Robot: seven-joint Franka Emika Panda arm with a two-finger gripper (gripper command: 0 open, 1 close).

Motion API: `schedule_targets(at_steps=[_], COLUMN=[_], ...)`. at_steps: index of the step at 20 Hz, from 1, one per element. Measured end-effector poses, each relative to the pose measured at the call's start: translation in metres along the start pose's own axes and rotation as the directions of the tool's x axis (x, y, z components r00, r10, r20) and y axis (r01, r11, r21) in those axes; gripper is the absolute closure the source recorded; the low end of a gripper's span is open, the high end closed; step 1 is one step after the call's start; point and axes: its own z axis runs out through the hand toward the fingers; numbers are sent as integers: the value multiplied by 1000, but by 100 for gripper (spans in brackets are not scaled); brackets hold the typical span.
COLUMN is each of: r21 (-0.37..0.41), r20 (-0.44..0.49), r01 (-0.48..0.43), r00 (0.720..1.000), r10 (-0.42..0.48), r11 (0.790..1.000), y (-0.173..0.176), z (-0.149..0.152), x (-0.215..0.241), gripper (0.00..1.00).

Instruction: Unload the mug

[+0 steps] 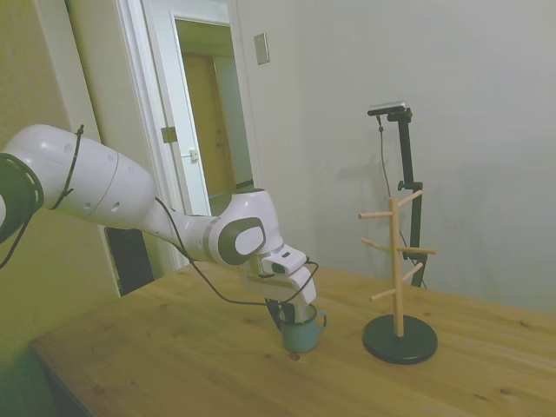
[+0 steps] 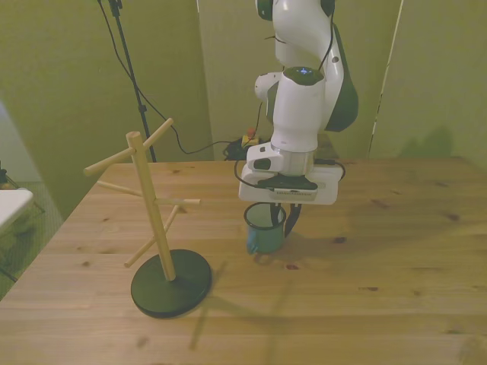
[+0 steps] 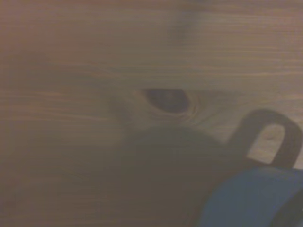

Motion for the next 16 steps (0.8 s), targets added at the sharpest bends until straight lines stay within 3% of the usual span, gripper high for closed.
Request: schedule_targets(at_steps=[9,13,16], r21=[43,100,107], r20=[-95,-79,-36], r01=[1,47,92], r00=[995,996,995], r10=[3,-39,-89], r11=[999,994,990], y=[5,-21,-48], z=[-85,-116,-120], x=[20,9,-9], gripper=[0,0,0])
